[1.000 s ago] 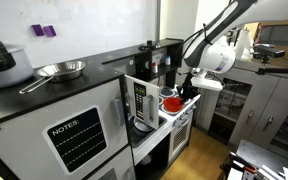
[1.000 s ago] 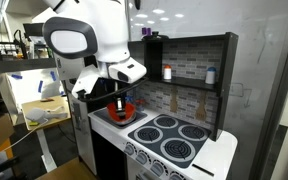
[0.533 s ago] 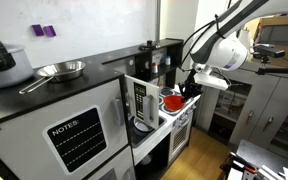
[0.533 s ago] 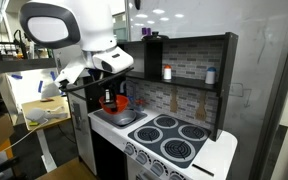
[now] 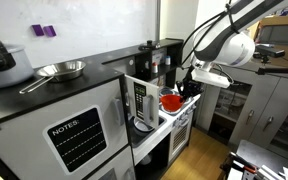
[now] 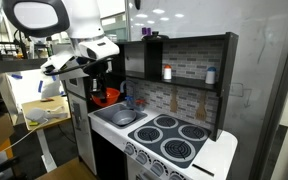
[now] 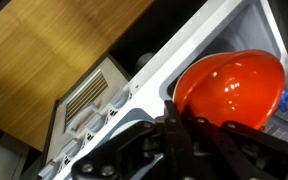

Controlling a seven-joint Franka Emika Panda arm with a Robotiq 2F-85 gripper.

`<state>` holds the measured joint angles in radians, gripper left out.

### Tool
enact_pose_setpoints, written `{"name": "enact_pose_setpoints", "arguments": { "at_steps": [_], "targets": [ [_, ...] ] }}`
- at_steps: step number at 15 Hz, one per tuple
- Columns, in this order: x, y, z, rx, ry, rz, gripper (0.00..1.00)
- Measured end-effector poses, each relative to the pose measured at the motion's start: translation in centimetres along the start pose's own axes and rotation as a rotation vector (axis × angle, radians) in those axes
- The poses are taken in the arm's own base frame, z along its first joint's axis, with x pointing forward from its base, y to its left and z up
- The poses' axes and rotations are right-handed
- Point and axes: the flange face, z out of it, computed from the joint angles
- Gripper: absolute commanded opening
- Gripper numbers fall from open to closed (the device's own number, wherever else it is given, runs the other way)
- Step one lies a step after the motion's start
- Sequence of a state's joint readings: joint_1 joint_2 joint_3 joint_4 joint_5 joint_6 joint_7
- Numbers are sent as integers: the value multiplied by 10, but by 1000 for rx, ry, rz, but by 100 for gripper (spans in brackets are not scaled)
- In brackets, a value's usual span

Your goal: Put the red bowl in the microwave

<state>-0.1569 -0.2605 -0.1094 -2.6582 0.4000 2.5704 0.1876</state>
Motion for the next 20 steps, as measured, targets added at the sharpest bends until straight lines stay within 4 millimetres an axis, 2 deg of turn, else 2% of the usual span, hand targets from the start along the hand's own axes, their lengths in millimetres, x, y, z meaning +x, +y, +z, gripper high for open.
{"name": "enact_pose_setpoints", "arguments": {
  "at_steps": [5, 9, 10, 20],
  "targets": [
    [-10, -4, -11, 6, -34, 85, 2],
    [-7, -3, -14, 11, -35, 162, 2],
    [-6, -4, -15, 16, -34, 179, 7],
    [-7, -3, -14, 15, -35, 179, 7]
  ]
}}
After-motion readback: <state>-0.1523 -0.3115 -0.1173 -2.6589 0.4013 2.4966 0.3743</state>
